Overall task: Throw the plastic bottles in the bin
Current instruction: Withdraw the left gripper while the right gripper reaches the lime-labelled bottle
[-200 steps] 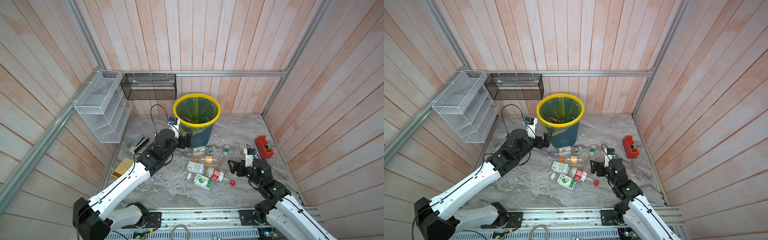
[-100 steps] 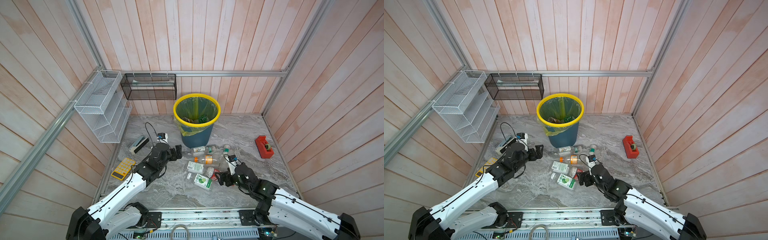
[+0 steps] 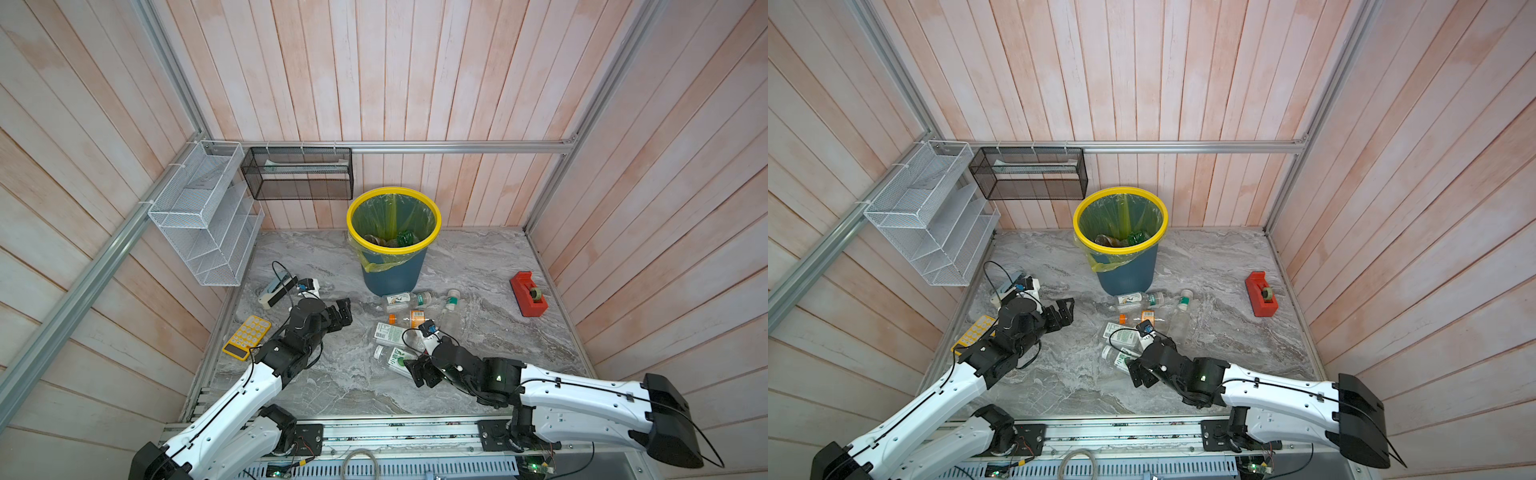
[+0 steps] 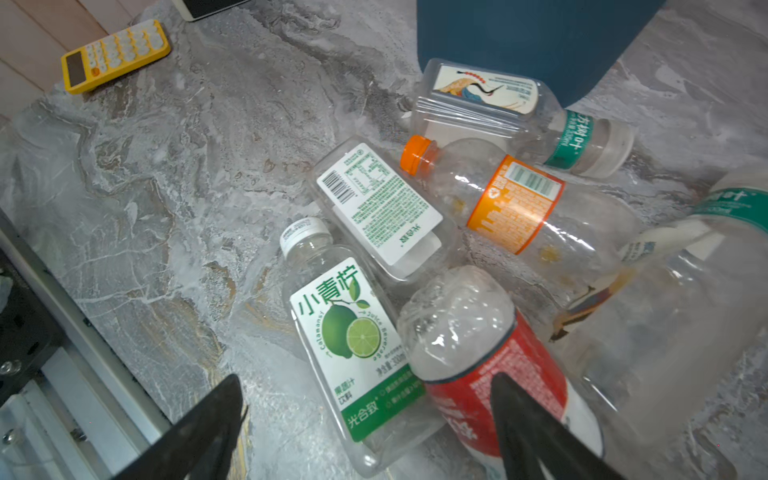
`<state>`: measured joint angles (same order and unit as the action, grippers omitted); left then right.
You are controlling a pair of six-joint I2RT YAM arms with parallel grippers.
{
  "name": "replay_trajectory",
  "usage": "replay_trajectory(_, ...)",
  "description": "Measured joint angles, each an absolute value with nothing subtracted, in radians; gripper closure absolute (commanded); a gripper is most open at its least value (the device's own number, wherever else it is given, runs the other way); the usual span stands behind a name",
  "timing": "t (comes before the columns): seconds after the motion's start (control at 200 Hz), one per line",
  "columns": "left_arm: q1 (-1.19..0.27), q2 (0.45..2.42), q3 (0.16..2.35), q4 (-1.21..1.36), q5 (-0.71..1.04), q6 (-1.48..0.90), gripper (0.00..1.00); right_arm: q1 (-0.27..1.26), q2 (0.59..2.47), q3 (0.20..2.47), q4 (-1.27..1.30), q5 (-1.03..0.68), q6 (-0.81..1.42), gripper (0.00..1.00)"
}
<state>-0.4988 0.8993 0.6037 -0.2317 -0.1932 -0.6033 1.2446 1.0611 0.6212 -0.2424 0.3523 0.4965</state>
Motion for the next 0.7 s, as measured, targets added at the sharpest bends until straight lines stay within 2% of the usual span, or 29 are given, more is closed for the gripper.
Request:
replay_trajectory(0.145,-0.491,0.886,0.597,-0.241,-0.191,-0.61,0.0,1.295,1.164,0.655,-0.237,0.346,0.498,0.1)
replay_trajectory(0.365,-0.489,0.879,0.587,-0.248,-0.191,-0.611,0.0,1.296,1.234,0.655,-0.236,0.327,0.511,0.08)
replay_trajectory(0.7,-0.489,0.879,0.575,-0.248,-0.183,-0.618,0.0,1.192,1.299,0.644,-0.203,0.235,0.508,0.09)
